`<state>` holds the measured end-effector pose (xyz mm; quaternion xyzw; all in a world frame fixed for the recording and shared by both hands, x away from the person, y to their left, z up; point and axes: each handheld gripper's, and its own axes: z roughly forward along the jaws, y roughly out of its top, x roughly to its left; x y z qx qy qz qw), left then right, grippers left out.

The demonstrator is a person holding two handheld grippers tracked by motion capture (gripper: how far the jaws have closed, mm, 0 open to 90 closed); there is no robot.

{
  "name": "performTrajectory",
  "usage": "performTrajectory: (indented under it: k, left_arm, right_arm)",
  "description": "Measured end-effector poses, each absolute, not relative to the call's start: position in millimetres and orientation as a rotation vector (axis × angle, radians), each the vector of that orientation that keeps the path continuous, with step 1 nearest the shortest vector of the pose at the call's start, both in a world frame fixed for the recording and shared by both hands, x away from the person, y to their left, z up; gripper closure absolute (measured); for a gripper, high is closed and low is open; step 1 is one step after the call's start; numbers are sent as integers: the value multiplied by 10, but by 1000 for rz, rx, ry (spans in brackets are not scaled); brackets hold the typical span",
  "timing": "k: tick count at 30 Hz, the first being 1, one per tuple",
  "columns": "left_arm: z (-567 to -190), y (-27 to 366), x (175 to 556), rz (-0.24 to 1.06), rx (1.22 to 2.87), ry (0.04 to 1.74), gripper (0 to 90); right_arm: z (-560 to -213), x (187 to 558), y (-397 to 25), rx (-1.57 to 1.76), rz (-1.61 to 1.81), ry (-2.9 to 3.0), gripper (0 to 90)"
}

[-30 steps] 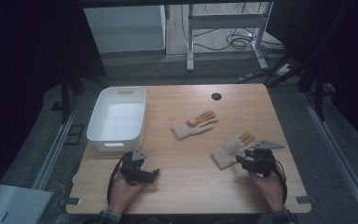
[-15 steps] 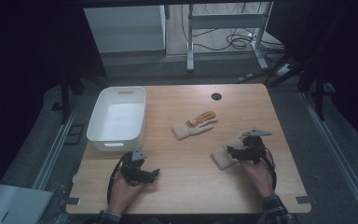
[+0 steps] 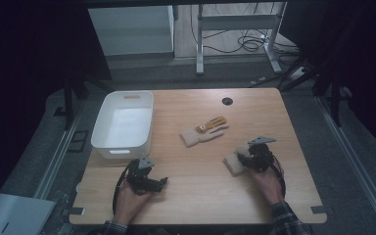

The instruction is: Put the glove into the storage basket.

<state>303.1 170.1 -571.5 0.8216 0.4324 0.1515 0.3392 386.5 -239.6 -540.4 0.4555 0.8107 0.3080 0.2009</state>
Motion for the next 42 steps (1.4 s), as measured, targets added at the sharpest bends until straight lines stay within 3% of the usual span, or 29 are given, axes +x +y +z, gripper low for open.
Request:
performTrajectory:
  k: [2, 5, 19, 30, 39, 42]
  left_arm:
    - [-5716, 1701, 3031, 395, 2139, 1126, 24]
    - [-5715, 1701, 3031, 395, 2139, 1126, 24]
    - [-5715, 1701, 3031, 394, 2138, 1126, 24]
    - [-5715, 1701, 3031, 395, 2139, 1126, 24]
    - [-5715, 1702, 3031, 394, 2139, 1126, 24]
    - [-5715, 1701, 3031, 394, 2139, 1127, 24]
  right_arm:
    - [-5400, 3854, -2415, 1268, 868, 2270, 564]
    - [-5401, 3841, -2423, 1252, 873, 2274, 583]
    - [-5168, 3728, -2396, 1054, 973, 2397, 579]
    - [-4987, 3615, -1966, 821, 1049, 2526, 570]
    - [-5168, 3603, -1517, 673, 1043, 2652, 537]
    - [-5292, 3614, -1471, 680, 1029, 2679, 454]
